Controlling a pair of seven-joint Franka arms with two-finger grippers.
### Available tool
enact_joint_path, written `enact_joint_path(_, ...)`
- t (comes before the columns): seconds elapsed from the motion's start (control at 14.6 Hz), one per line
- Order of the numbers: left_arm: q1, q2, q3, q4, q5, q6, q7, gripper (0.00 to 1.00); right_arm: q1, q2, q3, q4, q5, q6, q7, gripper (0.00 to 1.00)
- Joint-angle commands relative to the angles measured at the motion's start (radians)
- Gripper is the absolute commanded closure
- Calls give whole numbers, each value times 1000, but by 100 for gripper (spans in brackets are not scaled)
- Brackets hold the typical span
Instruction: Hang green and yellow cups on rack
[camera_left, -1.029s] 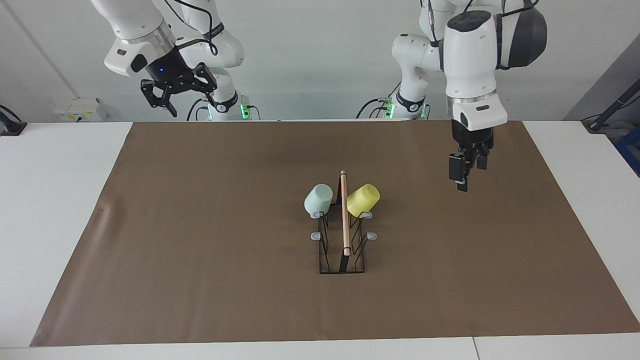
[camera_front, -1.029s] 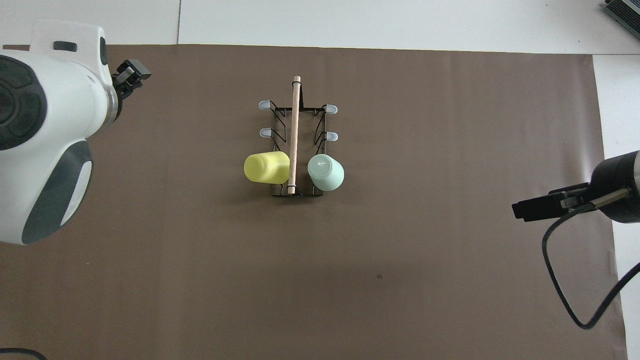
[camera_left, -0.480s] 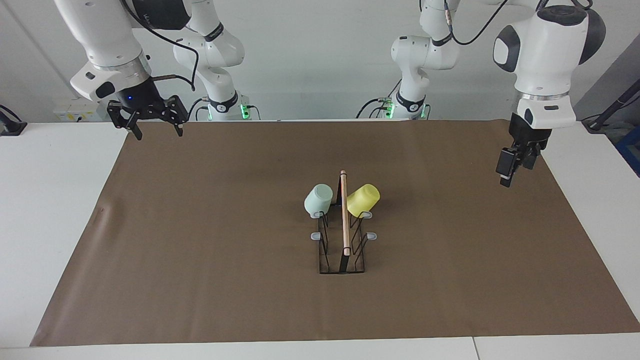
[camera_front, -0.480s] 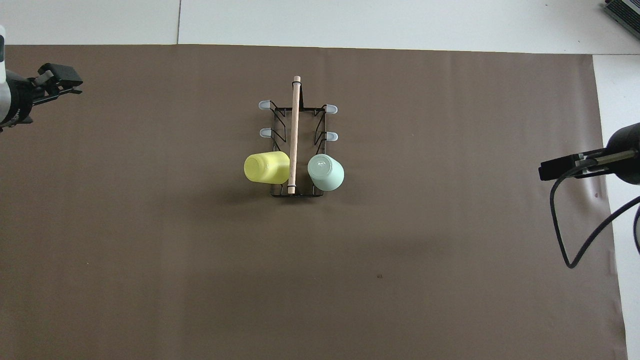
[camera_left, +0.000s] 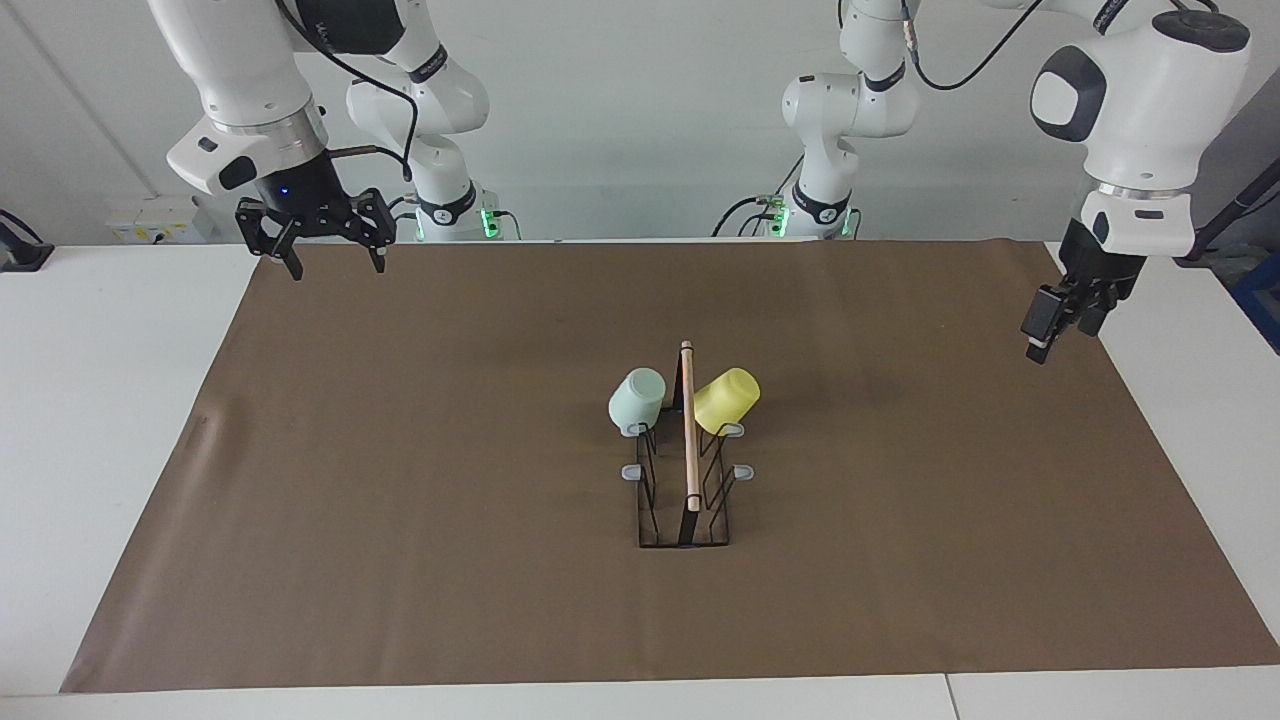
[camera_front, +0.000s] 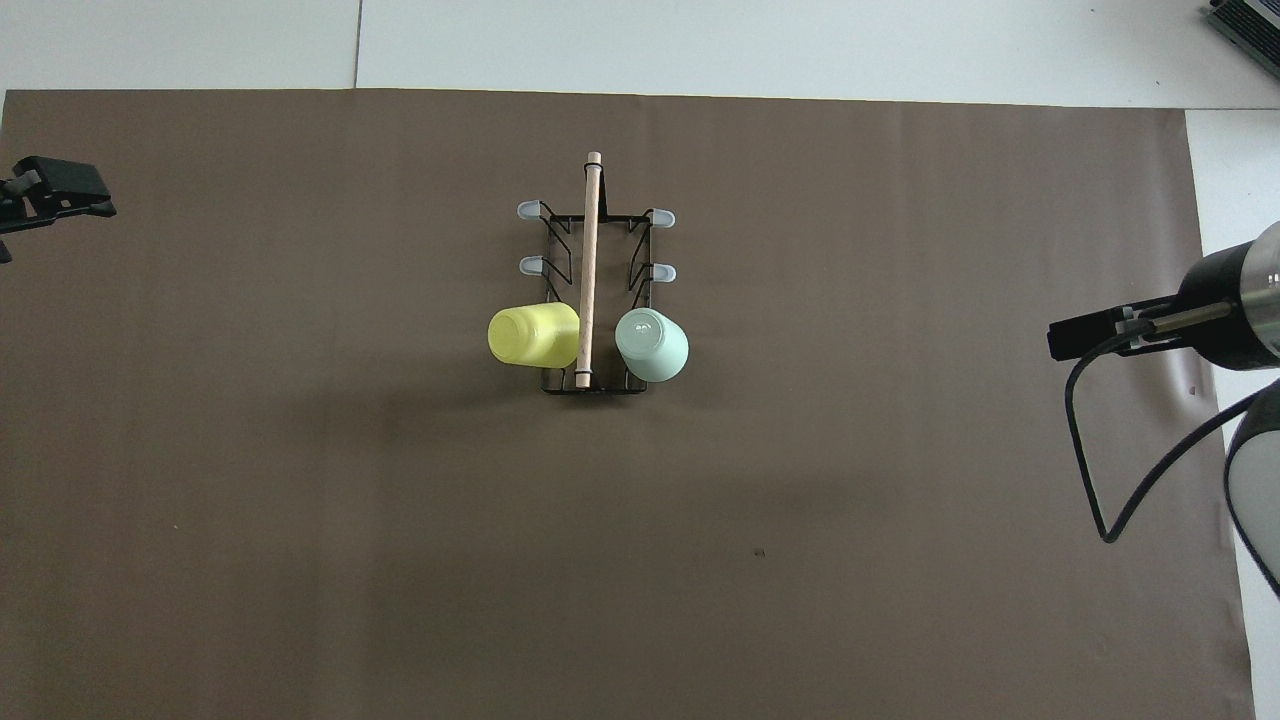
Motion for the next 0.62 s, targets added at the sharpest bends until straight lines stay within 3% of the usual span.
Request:
enact_joint_path(0.0,185,-29,-192,-12,-50,-61,94,0,42,2,-43,-10,-28,57,28,0)
enact_joint_path(0.14,359,-32,-392,6,-50,-126,149,0,39,17,-42,-7,-28,61,28,0)
enact_joint_path(0.21,376,-32,-421,32,-49,-185,174,0,30,28,-42,2,-28,60,24,0)
enact_joint_path(0.41,283,-30,-359,121,-43,-375,264,0,15,86,-41,111,-30,-1,12,0)
enact_joint_path(0.55,234,-43,-311,127,-43,-468,329,0,18,89,-42,125,-28,-24,8,0)
